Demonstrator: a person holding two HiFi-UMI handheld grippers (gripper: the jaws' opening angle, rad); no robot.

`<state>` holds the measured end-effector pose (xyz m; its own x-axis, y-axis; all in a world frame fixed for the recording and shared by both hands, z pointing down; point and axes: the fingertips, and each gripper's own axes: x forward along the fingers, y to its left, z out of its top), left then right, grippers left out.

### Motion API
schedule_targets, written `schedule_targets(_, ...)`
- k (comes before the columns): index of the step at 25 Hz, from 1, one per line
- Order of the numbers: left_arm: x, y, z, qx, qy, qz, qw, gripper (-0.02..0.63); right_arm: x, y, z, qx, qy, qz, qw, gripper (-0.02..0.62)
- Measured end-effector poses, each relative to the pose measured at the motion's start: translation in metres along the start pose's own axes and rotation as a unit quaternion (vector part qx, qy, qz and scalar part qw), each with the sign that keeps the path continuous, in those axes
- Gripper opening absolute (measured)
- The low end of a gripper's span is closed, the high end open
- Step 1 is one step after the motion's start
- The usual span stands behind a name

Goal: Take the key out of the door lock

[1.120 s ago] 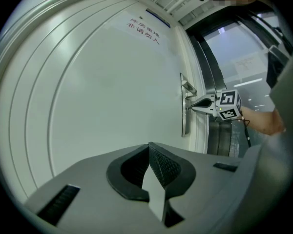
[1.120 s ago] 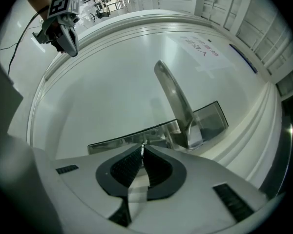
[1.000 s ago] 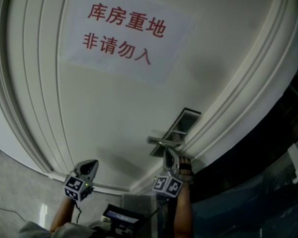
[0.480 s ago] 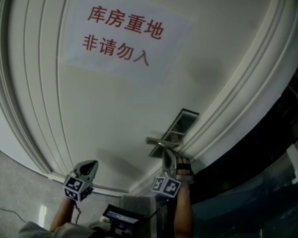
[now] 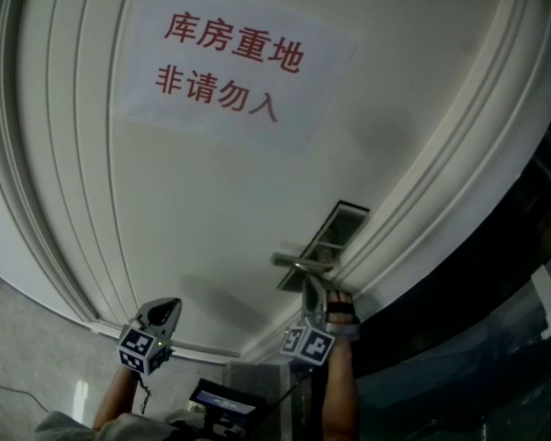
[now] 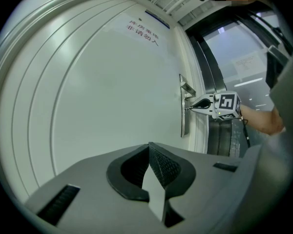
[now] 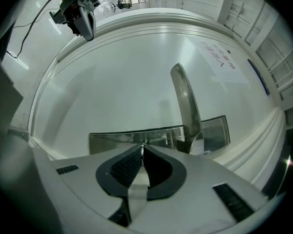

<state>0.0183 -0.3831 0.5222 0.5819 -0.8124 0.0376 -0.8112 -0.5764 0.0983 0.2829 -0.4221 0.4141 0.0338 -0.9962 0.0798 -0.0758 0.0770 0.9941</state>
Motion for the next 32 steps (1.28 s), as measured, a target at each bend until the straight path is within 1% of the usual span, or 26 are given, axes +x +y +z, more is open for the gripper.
schedule_targets(5,0.0,-0.001,-0.002,0.001,0.001,-0.003,1.0,0.006,-0.002,-0.005,0.004,0.0,-0.001,-0.013,1.0,0.023)
schedule_targets(8,-0.001,-0.001,-0.002,-0.001,0.002,-0.004,1.0,0.006,-0.006,-0.004,0.004,-0.009,0.001,-0.01,1.0,0.023)
schedule_targets(12,0.001,0.001,-0.001,0.001,0.002,-0.005,1.0,0.006,-0.009,-0.005,0.005,0.008,-0.006,-0.011,1.0,0.023)
schedule_targets(22,-0.004,0.004,-0.001,0.001,0.001,-0.003,1.0,0.006,-0.009,-0.004,0.002,-0.007,0.004,-0.008,1.0,0.023)
schedule_targets(26,-0.005,0.006,-0.001,0.001,0.0,-0.003,1.0,0.006,-0.009,-0.001,0.001,-0.002,0.007,-0.003,1.0,0.023)
schedule_targets(32,-0.007,0.007,-0.002,-0.001,0.001,-0.005,1.0,0.006,-0.01,-0.003,0.003,0.002,0.008,-0.009,1.0,0.023)
